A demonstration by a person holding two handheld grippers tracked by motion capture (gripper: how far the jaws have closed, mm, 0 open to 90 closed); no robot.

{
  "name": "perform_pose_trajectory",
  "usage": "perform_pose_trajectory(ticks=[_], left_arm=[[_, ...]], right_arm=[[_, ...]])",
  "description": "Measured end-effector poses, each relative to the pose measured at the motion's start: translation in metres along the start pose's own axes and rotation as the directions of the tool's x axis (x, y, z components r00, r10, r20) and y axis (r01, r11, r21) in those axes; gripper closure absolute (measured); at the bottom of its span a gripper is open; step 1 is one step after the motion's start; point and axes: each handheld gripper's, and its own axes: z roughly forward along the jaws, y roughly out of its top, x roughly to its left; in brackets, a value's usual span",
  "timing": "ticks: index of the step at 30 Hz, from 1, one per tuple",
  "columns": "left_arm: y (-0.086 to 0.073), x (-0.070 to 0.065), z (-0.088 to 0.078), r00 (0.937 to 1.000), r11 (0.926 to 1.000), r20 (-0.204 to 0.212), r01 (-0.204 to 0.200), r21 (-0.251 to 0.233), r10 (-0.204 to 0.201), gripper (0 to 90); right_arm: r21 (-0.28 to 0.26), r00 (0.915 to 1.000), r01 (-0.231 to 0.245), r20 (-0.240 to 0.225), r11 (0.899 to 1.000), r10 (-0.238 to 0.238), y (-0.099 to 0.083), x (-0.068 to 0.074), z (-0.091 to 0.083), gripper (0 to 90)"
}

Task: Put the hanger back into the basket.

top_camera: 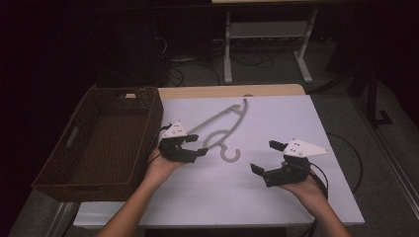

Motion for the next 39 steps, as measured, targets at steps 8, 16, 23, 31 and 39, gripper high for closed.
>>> perform_pose_trajectory(ticks=[8,16,23,31,39], left_arm=[[-0.007,0.017,0.019,0.9999,0.9988,-0.015,-0.001,0.049,0.002,52.2],[-0.017,0.024,0.035,0.9988,0.9898,-0.004,-0.047,0.134,0.048,63.2],[-0.022,0.027,0.039,0.9989,0.9848,0.005,-0.048,0.167,0.047,69.1],[-0.026,0.030,0.043,0.9996,0.9816,0.005,-0.030,0.189,0.029,74.6],[-0.027,0.031,0.046,0.9997,0.9792,0.023,-0.013,0.203,0.009,80.1]], right_arm=[[-0.002,1.0000,-0.001,0.005,1.000,0.001,0.000,-0.001,-0.001,0.0],[-0.002,1.0000,0.000,0.008,1.000,0.000,0.000,-0.002,-0.001,0.0],[0.002,1.0000,-0.002,0.006,1.000,0.002,0.000,-0.002,-0.001,0.0],[0.005,1.0000,-0.005,0.006,1.000,0.005,0.000,-0.002,-0.001,0.1],[0.000,0.9999,-0.002,0.012,1.000,0.002,0.000,-0.003,-0.001,0.1]])
